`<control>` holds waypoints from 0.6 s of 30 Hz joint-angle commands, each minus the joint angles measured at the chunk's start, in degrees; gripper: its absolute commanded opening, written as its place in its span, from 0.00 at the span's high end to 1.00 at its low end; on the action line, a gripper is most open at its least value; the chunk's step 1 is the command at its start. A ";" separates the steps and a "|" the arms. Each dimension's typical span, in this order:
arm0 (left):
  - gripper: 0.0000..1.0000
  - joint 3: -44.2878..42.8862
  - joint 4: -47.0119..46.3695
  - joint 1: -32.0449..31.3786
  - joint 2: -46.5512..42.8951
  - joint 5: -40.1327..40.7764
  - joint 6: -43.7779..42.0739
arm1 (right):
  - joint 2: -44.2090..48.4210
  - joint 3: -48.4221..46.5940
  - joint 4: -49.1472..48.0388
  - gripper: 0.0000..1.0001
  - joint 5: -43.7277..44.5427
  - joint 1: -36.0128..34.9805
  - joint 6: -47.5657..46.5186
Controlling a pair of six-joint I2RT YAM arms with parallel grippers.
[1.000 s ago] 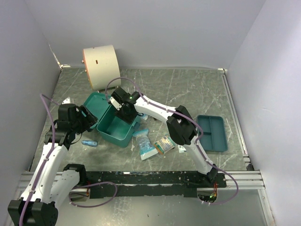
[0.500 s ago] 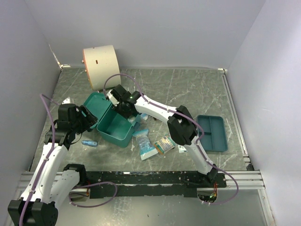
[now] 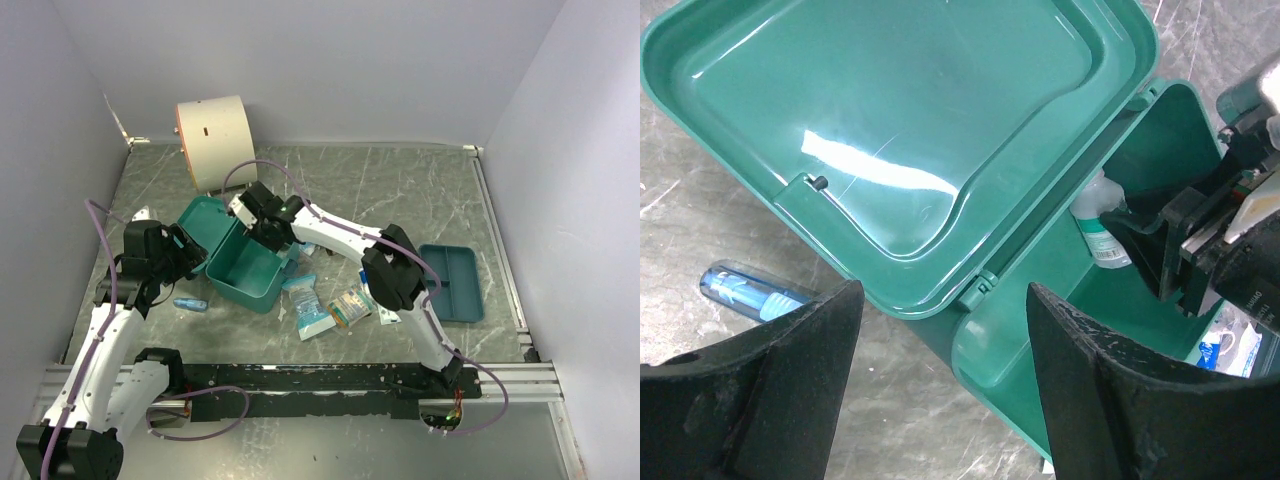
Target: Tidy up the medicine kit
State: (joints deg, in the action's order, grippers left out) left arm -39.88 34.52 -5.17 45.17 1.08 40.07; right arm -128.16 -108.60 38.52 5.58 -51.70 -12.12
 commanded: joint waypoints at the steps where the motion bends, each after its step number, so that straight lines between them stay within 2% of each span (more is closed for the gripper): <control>1: 0.23 -0.38 -1.26 -0.37 -0.65 0.34 -0.70 | 4.53 0.16 0.39 0.69 -0.88 0.14 -1.17; 9: 0.25 -2.16 -0.76 -0.37 -1.14 -0.60 -2.11 | 11.52 0.71 -6.48 0.57 -0.15 0.39 7.56; 14: 0.25 -5.95 -0.31 -0.37 -2.26 -2.90 -6.52 | 22.18 11.32 -17.16 0.49 5.78 1.48 17.96; 18: 0.22 -7.45 -1.53 -0.37 -4.30 -8.09 -9.36 | 30.05 20.28 -22.35 0.43 13.62 3.60 28.95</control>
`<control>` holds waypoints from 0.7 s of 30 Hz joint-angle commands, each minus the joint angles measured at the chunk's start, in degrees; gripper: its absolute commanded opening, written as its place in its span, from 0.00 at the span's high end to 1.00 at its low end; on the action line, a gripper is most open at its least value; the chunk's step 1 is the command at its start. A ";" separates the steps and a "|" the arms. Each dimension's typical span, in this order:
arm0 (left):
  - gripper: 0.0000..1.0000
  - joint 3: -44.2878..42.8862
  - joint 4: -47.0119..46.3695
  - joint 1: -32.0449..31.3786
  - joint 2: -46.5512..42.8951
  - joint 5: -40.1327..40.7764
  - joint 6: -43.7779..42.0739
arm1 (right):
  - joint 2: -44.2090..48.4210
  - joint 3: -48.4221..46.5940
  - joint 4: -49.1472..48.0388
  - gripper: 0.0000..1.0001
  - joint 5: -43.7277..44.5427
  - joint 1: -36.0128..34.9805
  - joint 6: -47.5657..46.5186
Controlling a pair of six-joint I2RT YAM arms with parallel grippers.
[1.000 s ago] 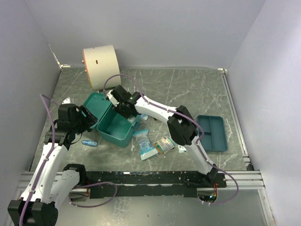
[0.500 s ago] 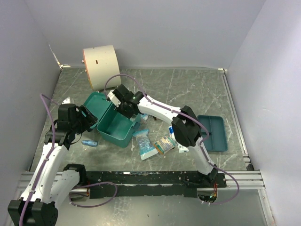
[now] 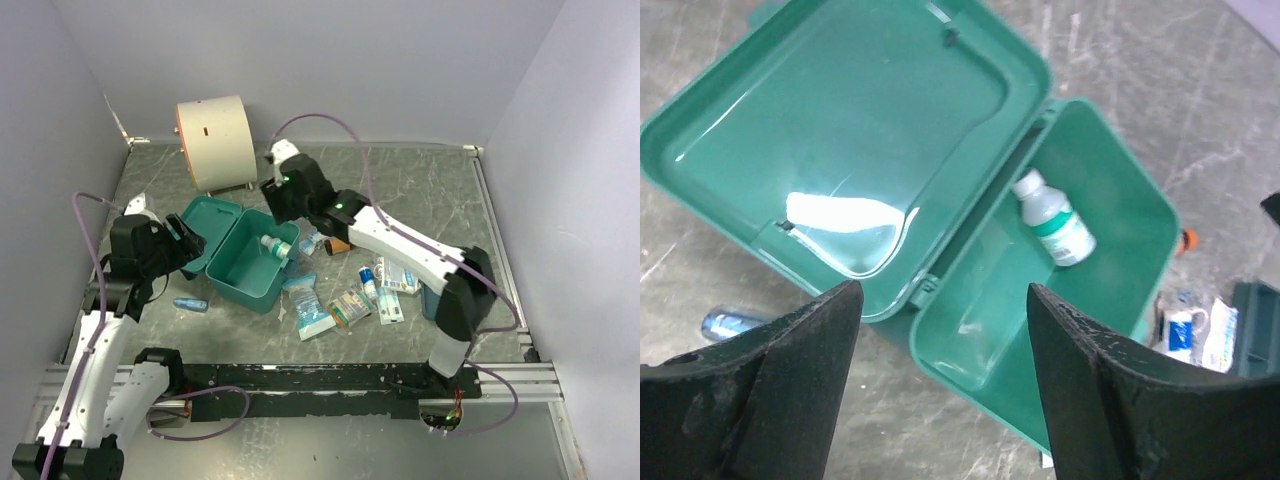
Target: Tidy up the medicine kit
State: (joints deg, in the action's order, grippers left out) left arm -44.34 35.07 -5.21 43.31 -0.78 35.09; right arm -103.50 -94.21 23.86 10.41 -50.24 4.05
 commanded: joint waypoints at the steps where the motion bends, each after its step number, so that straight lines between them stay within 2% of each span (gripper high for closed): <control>1: 0.21 -3.12 -2.63 -0.32 -3.09 -7.72 -4.94 | 7.04 7.68 -6.97 0.43 11.64 3.36 18.28; 2: 0.17 -3.26 -3.23 -0.32 -3.60 -8.98 -5.33 | 8.65 10.22 -5.86 0.43 12.57 5.23 23.72; 4: 0.09 -3.42 -4.31 -0.32 -4.78 -10.79 -5.84 | 12.60 16.10 -4.37 0.44 8.14 10.11 33.19; 7: 0.07 -3.13 -5.89 -0.34 -6.10 -12.08 -5.96 | 17.73 26.10 -4.99 0.44 1.84 17.57 44.18; 9: 0.07 -2.53 -6.81 -0.32 -6.85 -12.33 -5.87 | 20.62 32.61 -7.81 0.44 -1.89 21.09 47.04; 14: 0.08 -0.52 -8.64 -0.32 -8.12 -11.46 -5.74 | 23.02 40.74 -10.67 0.43 -2.19 21.68 51.25; 21: 0.09 0.78 -9.32 -0.30 -10.37 -9.77 -6.26 | 20.59 45.35 -12.53 0.41 1.31 21.73 68.35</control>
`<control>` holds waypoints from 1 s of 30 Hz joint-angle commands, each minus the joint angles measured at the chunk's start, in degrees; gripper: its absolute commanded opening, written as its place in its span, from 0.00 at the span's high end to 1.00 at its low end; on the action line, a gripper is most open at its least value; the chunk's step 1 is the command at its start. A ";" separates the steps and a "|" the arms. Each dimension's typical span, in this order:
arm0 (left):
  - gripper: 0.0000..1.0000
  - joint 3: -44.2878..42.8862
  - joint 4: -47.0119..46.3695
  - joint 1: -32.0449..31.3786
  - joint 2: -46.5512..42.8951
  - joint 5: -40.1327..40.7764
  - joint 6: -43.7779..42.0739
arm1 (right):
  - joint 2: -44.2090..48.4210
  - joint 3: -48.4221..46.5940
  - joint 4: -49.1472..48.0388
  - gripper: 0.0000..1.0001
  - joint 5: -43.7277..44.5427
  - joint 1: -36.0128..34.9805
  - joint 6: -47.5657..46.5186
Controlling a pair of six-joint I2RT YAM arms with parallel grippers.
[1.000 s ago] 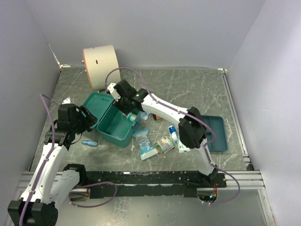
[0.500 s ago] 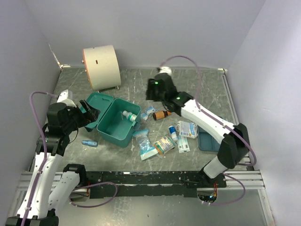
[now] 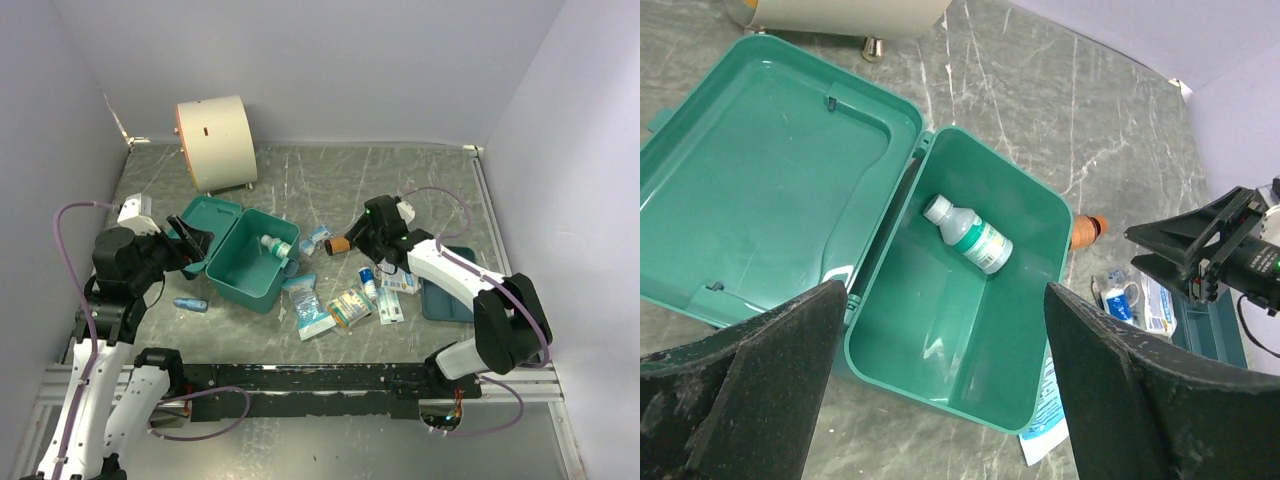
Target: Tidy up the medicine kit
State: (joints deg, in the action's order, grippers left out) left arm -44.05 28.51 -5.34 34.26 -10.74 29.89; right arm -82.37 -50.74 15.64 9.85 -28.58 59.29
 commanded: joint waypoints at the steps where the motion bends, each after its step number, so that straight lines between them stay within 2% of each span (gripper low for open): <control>1: 0.09 0.65 -2.68 -0.19 -1.68 0.39 -1.00 | -0.95 2.67 -6.02 0.41 1.88 0.02 14.91; 4: 0.09 0.98 -2.54 -0.19 -2.62 0.46 -0.65 | -3.01 2.98 -8.11 0.40 1.55 0.06 19.50; 7: 0.09 1.29 -2.41 -0.19 -3.49 0.30 -0.60 | -5.89 1.29 -5.62 0.37 1.11 0.03 23.86; 16: 0.09 1.97 -3.34 -0.19 -4.03 -0.40 0.00 | -10.35 0.84 -7.83 0.37 1.14 0.05 29.65; 20: 0.09 1.48 -2.79 -0.15 -4.39 0.45 -0.35 | -13.64 -0.57 -10.52 0.37 0.38 1.67 29.86; 30: 0.09 1.38 -2.72 -0.19 -4.77 1.59 -0.42 | -17.60 -3.35 -7.93 0.43 0.44 1.68 31.42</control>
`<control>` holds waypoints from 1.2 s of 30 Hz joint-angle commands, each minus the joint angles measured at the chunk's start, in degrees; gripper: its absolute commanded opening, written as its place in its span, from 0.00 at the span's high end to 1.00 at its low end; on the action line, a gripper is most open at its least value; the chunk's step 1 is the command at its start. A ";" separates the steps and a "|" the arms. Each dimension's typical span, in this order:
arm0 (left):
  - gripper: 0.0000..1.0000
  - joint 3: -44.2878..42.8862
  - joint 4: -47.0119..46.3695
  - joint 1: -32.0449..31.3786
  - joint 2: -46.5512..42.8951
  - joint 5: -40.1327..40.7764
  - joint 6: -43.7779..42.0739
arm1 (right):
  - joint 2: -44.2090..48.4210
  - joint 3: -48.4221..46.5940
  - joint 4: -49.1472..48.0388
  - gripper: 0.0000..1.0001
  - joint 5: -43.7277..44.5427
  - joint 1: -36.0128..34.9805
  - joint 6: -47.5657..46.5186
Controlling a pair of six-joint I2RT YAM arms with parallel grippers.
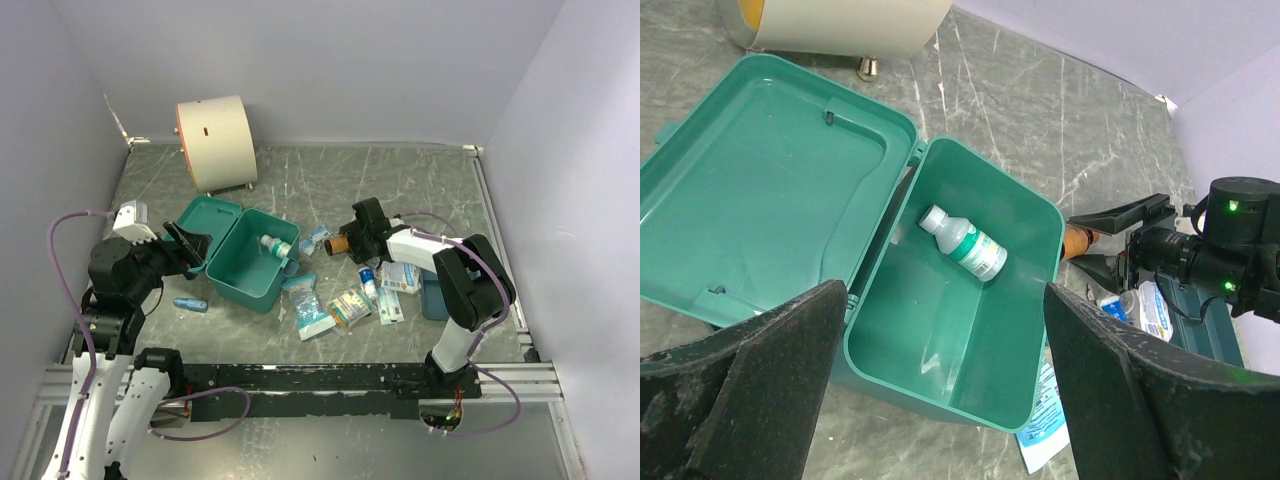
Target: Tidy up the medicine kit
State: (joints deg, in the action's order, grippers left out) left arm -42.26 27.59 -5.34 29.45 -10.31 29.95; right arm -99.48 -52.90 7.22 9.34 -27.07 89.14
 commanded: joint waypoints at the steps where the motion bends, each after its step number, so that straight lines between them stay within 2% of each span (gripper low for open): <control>1: 0.09 -0.45 -1.82 -0.19 0.16 1.16 -0.51 | -0.65 -1.32 0.63 0.43 1.09 0.18 1.45; 14: 0.09 -0.63 -1.58 -0.19 0.63 2.21 -0.53 | -4.32 -4.16 5.00 0.47 1.76 -0.06 0.56; 18: 0.10 -0.46 -1.84 -0.19 0.76 2.43 -0.32 | -3.39 -4.16 6.93 0.61 4.62 -0.36 -0.38; 21: 0.10 -0.45 -1.80 -0.18 0.80 2.74 -0.23 | -0.15 -4.19 7.23 0.64 8.49 -0.88 -3.92; 25: 0.09 -0.45 -1.93 -0.19 0.86 3.07 -0.25 | 5.36 -4.22 5.22 0.65 10.56 -0.88 -14.51; 27: 0.10 -0.34 -1.93 -0.19 0.98 3.11 -0.20 | 8.20 -4.19 3.35 0.64 10.50 -0.88 -24.26; 31: 0.11 -0.85 -1.35 -0.18 1.60 3.73 -0.45 | 12.32 -9.38 1.74 0.65 3.66 -0.88 -41.46; 36: 0.11 -1.16 -0.48 -0.19 1.10 6.22 -0.23 | 13.70 -17.25 1.06 0.65 -3.93 -4.19 -56.62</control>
State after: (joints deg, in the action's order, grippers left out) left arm -42.26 27.68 -5.34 31.11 -6.94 29.95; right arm -87.35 -63.66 11.62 11.68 -28.58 49.82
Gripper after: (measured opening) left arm 0.895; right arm 0.464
